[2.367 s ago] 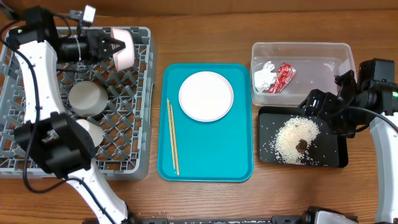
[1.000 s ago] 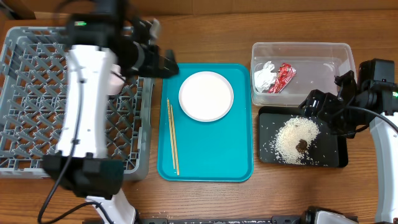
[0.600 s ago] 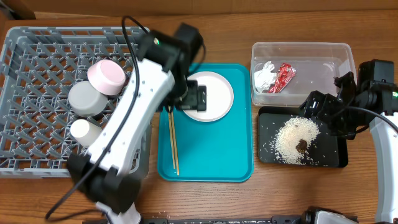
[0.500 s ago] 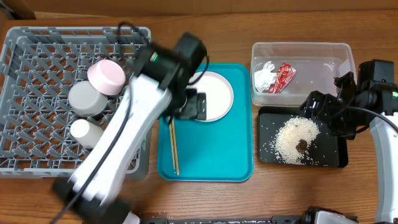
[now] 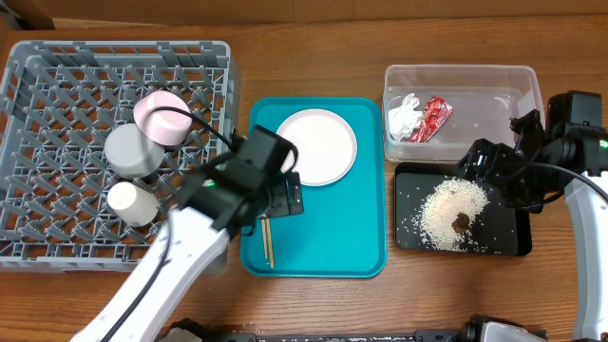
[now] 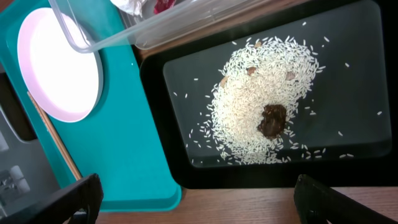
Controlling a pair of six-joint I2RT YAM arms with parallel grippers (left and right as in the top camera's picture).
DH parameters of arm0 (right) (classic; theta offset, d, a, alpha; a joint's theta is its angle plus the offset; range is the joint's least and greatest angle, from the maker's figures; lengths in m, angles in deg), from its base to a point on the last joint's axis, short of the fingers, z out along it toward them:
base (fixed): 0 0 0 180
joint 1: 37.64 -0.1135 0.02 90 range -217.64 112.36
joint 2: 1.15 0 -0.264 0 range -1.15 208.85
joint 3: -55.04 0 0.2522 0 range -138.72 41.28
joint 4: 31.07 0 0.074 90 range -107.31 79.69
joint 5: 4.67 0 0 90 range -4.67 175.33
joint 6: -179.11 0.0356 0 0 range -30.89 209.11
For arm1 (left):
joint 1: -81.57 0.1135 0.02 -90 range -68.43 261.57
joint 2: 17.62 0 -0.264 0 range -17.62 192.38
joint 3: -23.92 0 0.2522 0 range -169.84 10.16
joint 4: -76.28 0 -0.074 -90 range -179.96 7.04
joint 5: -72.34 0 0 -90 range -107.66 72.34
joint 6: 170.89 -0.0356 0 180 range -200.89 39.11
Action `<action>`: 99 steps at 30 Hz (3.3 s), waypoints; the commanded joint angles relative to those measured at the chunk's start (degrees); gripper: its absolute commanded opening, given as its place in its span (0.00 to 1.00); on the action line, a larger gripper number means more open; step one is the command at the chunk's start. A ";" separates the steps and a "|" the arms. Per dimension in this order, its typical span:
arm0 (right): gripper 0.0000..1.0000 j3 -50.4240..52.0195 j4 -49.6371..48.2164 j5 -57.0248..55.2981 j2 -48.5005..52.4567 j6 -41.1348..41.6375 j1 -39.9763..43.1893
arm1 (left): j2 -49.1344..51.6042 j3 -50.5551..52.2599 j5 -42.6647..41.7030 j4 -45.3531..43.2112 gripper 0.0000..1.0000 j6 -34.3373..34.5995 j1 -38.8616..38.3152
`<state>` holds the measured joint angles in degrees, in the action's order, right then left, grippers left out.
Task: Sort waste into correct bins and load items into the dishwasher
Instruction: 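Reach the left gripper to the chopsticks on the teal tray, then grasp one chopstick with the left gripper and lift it into the rack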
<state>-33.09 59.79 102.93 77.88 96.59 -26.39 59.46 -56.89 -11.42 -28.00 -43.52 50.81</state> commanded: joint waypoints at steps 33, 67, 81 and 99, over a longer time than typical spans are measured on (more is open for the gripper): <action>1.00 -1.14 -0.26 -0.15 -0.48 -0.24 0.13 | 22.25 6.56 -10.43 -12.44 0.88 -2.64 3.69; 1.00 -1.14 -0.20 0.04 -0.48 -0.24 0.13 | 24.55 12.52 -9.66 -21.27 0.64 -3.32 2.62; 1.00 -1.14 -0.17 0.04 -0.48 -0.24 0.13 | 24.20 10.78 -9.64 -17.55 0.04 -3.30 4.72; 1.00 -1.14 -0.02 0.04 -0.48 -0.24 0.13 | 13.42 -14.05 3.50 6.10 0.04 -20.96 19.34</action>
<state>-33.09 59.90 102.93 77.88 96.57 -26.39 73.05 -70.05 -15.60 -22.61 -60.29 66.28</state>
